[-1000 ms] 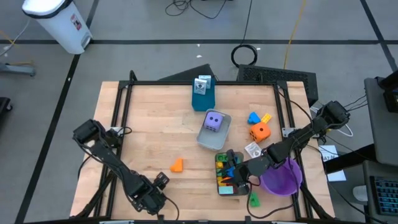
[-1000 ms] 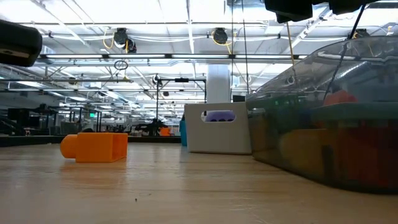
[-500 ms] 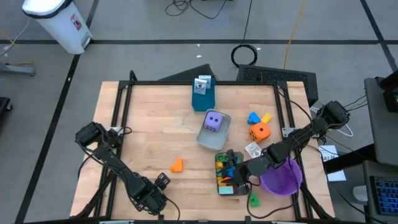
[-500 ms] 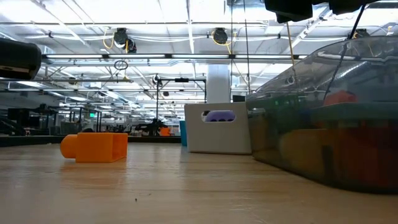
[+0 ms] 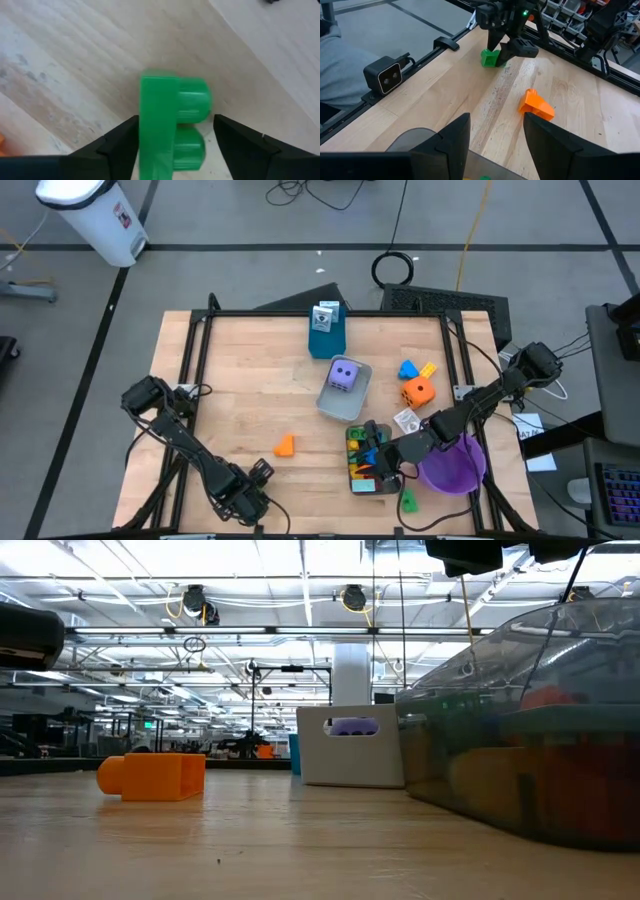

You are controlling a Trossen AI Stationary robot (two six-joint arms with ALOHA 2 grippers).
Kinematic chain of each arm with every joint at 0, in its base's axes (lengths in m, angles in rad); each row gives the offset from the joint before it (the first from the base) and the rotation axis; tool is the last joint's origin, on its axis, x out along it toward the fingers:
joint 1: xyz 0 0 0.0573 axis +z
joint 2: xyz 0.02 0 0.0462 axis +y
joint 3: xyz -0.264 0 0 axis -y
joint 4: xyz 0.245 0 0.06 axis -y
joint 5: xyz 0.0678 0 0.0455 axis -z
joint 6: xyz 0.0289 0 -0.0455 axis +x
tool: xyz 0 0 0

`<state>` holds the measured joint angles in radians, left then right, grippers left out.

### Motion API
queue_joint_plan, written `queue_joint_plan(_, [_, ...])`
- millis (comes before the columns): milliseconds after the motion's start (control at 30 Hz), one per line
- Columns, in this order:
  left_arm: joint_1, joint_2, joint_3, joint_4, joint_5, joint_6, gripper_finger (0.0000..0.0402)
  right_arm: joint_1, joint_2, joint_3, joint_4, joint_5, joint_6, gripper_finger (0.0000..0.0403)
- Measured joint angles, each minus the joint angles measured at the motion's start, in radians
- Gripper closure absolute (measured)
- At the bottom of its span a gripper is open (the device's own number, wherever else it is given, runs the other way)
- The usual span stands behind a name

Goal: Pick & Place Toys
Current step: Put the green game piece into the black bin

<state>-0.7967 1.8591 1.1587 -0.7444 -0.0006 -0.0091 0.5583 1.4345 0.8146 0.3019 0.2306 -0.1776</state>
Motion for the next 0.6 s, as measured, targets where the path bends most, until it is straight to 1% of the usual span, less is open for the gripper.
queue_joint_plan(200, [0.004,0.000,0.000,0.000,0.002,-0.019,0.0212,0.000,0.000,0.000,0.000,0.000,0.000,0.0227])
queue_joint_plan(267, [0.005,0.000,0.000,0.000,0.002,-0.020,0.0227,0.000,0.000,0.000,0.000,0.000,0.000,0.0227])
queue_joint_plan(400, [0.008,0.000,0.000,0.000,0.000,-0.024,0.0227,0.000,0.000,0.000,0.000,0.000,0.000,0.0227])
queue_joint_plan(533, [0.029,0.000,0.000,-0.002,-0.004,-0.072,0.0205,0.000,0.000,0.000,0.000,0.000,0.000,0.0229])
queue_joint_plan(600, [0.044,0.000,0.000,-0.001,-0.008,-0.090,0.0205,0.000,0.000,0.000,0.000,0.000,0.000,0.0229])
